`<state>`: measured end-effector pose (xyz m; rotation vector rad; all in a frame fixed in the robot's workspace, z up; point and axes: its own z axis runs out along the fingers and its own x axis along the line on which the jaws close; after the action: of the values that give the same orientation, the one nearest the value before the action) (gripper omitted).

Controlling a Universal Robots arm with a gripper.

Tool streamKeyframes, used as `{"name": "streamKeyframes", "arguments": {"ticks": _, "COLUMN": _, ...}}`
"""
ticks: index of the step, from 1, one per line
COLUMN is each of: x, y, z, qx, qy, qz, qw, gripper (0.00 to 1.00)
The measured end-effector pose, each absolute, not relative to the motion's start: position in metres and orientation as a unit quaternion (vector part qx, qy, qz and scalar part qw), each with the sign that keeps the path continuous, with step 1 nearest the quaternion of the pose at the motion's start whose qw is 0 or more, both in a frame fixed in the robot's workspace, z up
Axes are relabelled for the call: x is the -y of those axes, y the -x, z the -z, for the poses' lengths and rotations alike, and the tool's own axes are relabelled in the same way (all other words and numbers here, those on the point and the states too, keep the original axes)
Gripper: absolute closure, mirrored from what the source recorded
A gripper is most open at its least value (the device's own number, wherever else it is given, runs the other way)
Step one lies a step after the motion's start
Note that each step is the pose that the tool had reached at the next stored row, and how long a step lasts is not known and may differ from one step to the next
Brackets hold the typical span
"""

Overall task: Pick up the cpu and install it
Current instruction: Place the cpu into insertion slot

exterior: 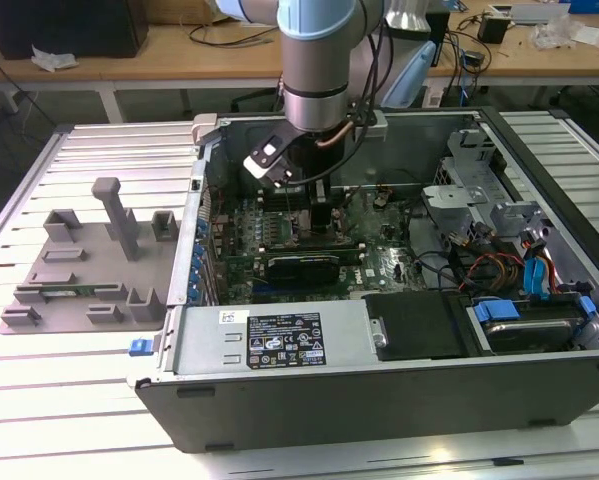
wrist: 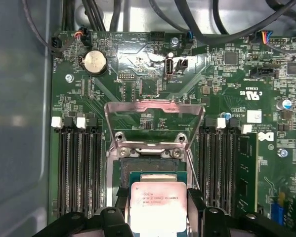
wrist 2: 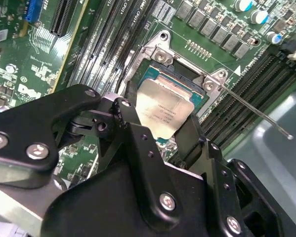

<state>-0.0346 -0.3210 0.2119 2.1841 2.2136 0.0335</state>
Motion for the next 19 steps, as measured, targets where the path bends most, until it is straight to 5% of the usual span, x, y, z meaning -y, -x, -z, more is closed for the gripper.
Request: {"name": "streamKeyframes", "arguments": {"ticks": 19, "x": 0.318, "y": 0.031, "z": -0.197, "qx": -0.712, "qy": -0.702, "qz": -0.011, "qw": 0.014, "gripper": 0.45}}
